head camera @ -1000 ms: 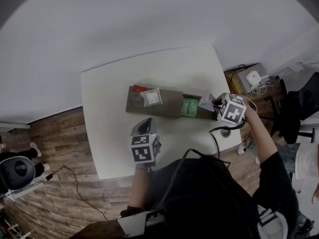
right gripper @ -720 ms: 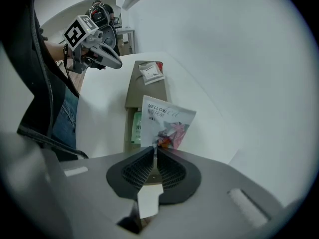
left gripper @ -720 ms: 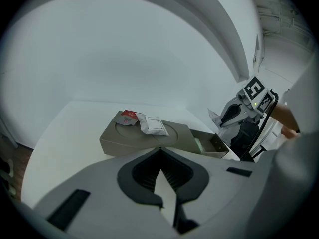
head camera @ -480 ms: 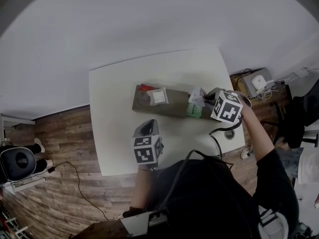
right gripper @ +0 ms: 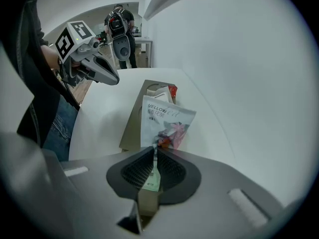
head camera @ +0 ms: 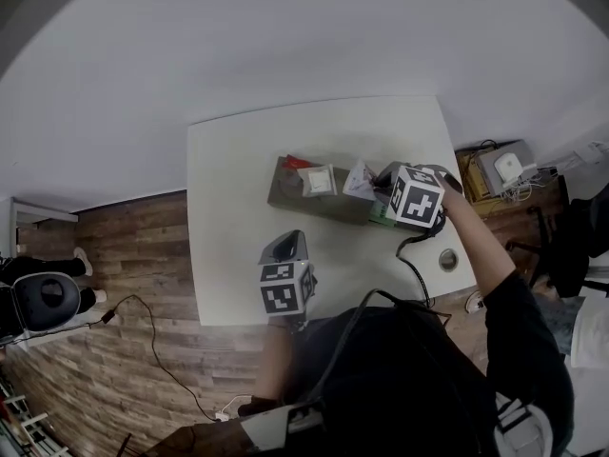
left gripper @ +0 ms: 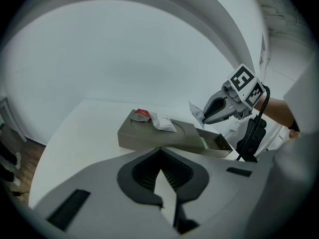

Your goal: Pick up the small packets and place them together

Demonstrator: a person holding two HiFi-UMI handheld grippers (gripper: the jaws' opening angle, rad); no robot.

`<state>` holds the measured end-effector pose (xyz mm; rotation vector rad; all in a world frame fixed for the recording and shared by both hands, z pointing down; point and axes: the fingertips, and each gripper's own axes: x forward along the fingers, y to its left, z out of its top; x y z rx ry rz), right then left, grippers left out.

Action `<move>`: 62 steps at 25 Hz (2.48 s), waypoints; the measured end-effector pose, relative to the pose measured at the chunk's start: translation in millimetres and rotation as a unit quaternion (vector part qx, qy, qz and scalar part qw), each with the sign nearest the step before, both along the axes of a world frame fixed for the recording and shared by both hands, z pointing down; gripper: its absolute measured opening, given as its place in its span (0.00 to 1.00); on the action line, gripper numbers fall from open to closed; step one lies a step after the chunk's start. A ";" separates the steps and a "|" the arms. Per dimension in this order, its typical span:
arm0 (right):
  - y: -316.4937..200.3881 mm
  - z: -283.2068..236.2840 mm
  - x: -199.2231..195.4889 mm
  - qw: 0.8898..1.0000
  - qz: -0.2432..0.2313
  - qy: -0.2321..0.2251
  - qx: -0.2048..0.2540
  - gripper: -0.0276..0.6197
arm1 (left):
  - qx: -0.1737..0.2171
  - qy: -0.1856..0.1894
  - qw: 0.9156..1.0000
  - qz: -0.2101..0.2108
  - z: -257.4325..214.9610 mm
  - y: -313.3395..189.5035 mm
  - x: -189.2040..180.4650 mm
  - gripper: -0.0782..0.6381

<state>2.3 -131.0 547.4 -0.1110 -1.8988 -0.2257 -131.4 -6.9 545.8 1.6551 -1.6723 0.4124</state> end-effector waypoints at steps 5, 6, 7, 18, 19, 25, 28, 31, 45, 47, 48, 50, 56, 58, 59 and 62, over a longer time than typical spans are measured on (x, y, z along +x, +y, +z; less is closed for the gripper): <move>2.3 14.7 -14.6 0.999 -0.023 0.018 -0.013 0.08 | -0.005 -0.001 1.000 -0.016 2.1 8.5 -8.2 0.10; 2.3 17.2 -17.4 0.999 -0.026 0.020 -0.015 0.08 | -0.006 -0.002 1.000 -0.019 2.9 9.8 -9.9 0.10; 2.6 19.4 -20.2 0.999 -0.029 0.021 -0.016 0.08 | -0.008 -0.002 1.000 -0.021 3.8 11.0 -11.6 0.10; 3.2 35.2 -31.6 0.997 -0.050 0.051 -0.024 0.09 | -0.008 0.005 1.000 -0.022 6.9 7.1 -12.2 0.10; 2.5 35.8 -31.5 0.997 -0.049 0.053 -0.024 0.09 | -0.008 0.005 1.000 -0.021 7.2 6.4 -11.9 0.10; 2.1 37.6 -32.1 0.997 -0.051 0.058 -0.031 0.12 | -0.007 0.006 1.000 -0.020 8.6 2.1 -12.4 0.10; 1.9 39.1 -32.3 0.997 -0.049 0.059 -0.031 0.16 | -0.010 0.007 1.000 -0.019 9.5 1.8 -12.3 0.10; 1.6 38.1 -31.6 0.997 -0.050 0.057 -0.031 0.19 | -0.011 0.008 1.000 -0.018 9.3 1.6 -12.5 0.10; -14.1 7.9 33.6 0.997 0.049 0.016 -0.055 0.19 | -0.012 0.011 1.000 0.004 12.4 -6.6 -2.2 0.10; -10.6 12.9 45.5 0.996 0.060 0.015 -0.065 0.19 | -0.011 0.011 1.000 0.011 11.8 -9.5 0.9 0.10; -8.3 15.4 50.1 0.995 0.066 0.014 -0.072 0.19 | -0.010 0.011 1.000 0.014 11.2 -10.8 2.1 0.10; -4.0 21.0 58.3 0.993 0.080 0.010 -0.083 0.19 | -0.010 0.010 1.000 0.019 10.0 -13.0 4.6 0.10; 7.4 41.0 63.7 0.990 0.097 -0.001 -0.099 0.20 | -0.012 0.007 0.999 0.029 9.3 -14.9 10.7 0.10; 10.1 46.2 58.2 0.989 0.097 -0.001 -0.109 0.21 | -0.012 0.007 0.999 0.030 10.0 -15.2 11.3 0.10; 10.6 48.6 54.8 0.989 0.094 -0.001 -0.110 0.21 | -0.013 0.007 0.999 0.030 10.3 -15.2 11.4 0.10; 10.3 55.4 43.2 0.992 0.078 0.002 -0.101 0.21 | -0.014 0.007 0.999 0.028 10.5 -14.3 9.9 0.10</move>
